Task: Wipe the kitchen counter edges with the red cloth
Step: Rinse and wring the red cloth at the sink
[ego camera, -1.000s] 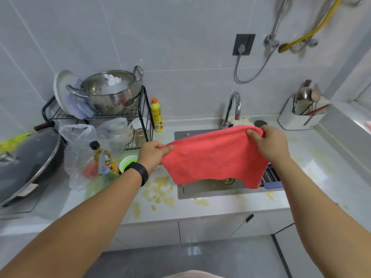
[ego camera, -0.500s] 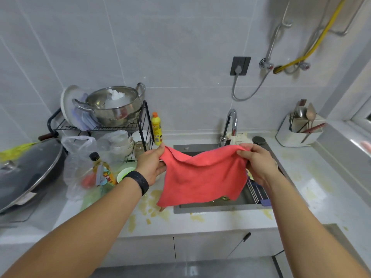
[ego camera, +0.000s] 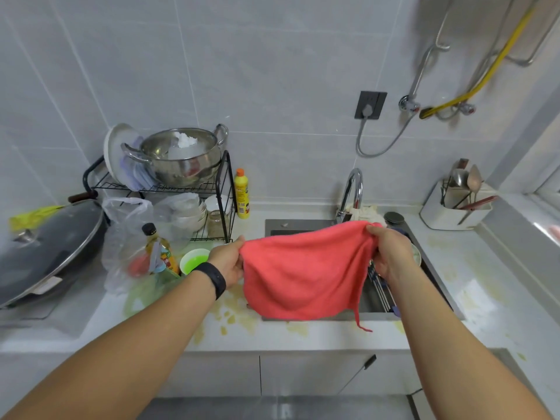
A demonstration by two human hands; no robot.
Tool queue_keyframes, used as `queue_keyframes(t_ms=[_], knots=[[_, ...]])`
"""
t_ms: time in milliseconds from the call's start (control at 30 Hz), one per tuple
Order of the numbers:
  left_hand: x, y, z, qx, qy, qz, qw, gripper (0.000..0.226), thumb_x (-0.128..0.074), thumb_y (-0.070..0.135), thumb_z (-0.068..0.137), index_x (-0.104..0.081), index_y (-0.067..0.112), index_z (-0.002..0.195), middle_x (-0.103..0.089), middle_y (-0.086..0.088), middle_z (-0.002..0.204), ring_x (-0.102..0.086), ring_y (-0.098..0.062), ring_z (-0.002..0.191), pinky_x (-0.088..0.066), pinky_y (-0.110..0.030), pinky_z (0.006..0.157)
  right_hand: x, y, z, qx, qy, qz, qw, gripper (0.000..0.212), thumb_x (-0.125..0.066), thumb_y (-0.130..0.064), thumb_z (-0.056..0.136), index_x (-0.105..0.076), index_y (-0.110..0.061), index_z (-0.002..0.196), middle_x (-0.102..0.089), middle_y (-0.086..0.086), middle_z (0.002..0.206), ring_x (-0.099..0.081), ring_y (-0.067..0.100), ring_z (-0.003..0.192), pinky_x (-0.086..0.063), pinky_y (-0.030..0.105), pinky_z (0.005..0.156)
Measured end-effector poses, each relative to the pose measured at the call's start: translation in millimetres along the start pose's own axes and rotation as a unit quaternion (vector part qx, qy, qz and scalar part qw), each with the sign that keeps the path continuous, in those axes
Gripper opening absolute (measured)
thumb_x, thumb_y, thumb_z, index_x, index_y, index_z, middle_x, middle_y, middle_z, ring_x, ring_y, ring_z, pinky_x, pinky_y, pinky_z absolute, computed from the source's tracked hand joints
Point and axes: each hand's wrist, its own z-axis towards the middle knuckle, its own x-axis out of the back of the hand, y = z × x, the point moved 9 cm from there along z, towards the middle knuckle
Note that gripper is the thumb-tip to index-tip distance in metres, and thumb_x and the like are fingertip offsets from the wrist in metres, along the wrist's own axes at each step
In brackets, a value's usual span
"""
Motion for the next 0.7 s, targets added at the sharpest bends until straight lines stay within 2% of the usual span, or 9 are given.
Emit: queue_keyframes(t_ms=[67,133,200,267,300,400,467,567,700], knots=[[-10,3,-4,0.017,-0.016,-0.034,0.999,0.019,-0.066,0.023,0.100,-0.061,0.013,0.086,-0.057,0.000,0.059,-0.052,-0.010,0.041,-0.052,-0.023,0.043,-10,-4,-11,0.008,-0.012,0.009,1.000,0.022,-0.073,0.001,0.089,-0.071,-0.003,0.111,-0.074,0.012,0.104,-0.069,0.020,0.080,-0.059,0.027,0.068],[-23,5,-10,0.030,-0.043,-0.067,0.996,0.019,-0.065,0.022,0.100,-0.060,0.012,0.085,-0.059,0.001,0.054,-0.055,-0.007,0.037,-0.051,-0.021,0.039,-21,-3,-23,0.023,-0.037,-0.009,0.999,0.019,-0.076,-0.002,0.089,-0.073,-0.005,0.108,-0.075,0.009,0.096,-0.068,0.018,0.076,-0.059,0.028,0.067],[-41,5,-22,0.035,-0.079,-0.074,0.993,0.021,-0.066,0.023,0.100,-0.059,0.014,0.082,-0.059,0.002,0.055,-0.056,-0.007,0.039,-0.054,-0.021,0.043,-33,-2,-33,0.073,-0.051,-0.075,0.993,0.017,-0.079,-0.009,0.088,-0.076,-0.008,0.105,-0.076,0.005,0.089,-0.068,0.019,0.079,-0.057,0.033,0.071],[-59,4,-35,0.032,-0.117,-0.038,0.992,0.022,-0.067,0.026,0.099,-0.059,0.016,0.080,-0.059,0.003,0.056,-0.058,-0.007,0.042,-0.058,-0.024,0.052,-49,-4,-46,0.152,-0.062,-0.168,0.972,0.008,-0.080,-0.017,0.088,-0.079,-0.017,0.096,-0.077,0.000,0.086,-0.068,0.015,0.082,-0.056,0.034,0.079],[-68,3,-41,0.028,-0.138,-0.011,0.990,0.022,-0.067,0.027,0.099,-0.060,0.017,0.080,-0.060,0.003,0.058,-0.060,-0.008,0.045,-0.059,-0.025,0.055,-59,-4,-54,0.189,-0.077,-0.204,0.957,0.002,-0.080,-0.020,0.089,-0.080,-0.020,0.091,-0.078,-0.004,0.085,-0.068,0.011,0.081,-0.055,0.032,0.081],[-85,4,-55,-0.003,-0.173,0.058,0.983,0.019,-0.067,0.028,0.099,-0.060,0.017,0.085,-0.063,0.000,0.066,-0.063,-0.011,0.051,-0.056,-0.026,0.051,-87,2,-80,0.261,-0.125,-0.272,0.918,0.008,-0.077,-0.023,0.092,-0.079,-0.030,0.087,-0.077,-0.015,0.084,-0.067,-0.006,0.078,-0.051,0.018,0.080],[-92,5,-60,-0.031,-0.179,0.092,0.979,0.013,-0.069,0.025,0.098,-0.059,0.018,0.093,-0.065,0.000,0.069,-0.064,-0.012,0.053,-0.057,-0.027,0.055,-96,8,-93,0.278,-0.146,-0.276,0.908,0.010,-0.076,-0.022,0.093,-0.080,-0.031,0.091,-0.077,-0.017,0.086,-0.068,-0.008,0.081,-0.051,0.015,0.082],[-97,2,-63,-0.037,-0.193,0.094,0.976,0.011,-0.071,0.021,0.096,-0.061,0.016,0.097,-0.067,-0.003,0.072,-0.065,-0.015,0.056,-0.059,-0.030,0.059,-100,14,-102,0.289,-0.156,-0.270,0.905,0.009,-0.076,-0.018,0.093,-0.082,-0.022,0.097,-0.079,-0.011,0.086,-0.073,0.002,0.084,-0.057,0.025,0.085],[-101,-8,-69,-0.030,-0.222,0.095,0.970,0.007,-0.067,0.011,0.097,-0.067,0.009,0.104,-0.074,-0.008,0.083,-0.074,-0.022,0.076,-0.062,-0.035,0.073,-97,16,-110,0.308,-0.144,-0.273,0.900,0.009,-0.075,-0.018,0.093,-0.083,-0.023,0.096,-0.079,-0.010,0.083,-0.073,0.003,0.083,-0.059,0.031,0.086]])
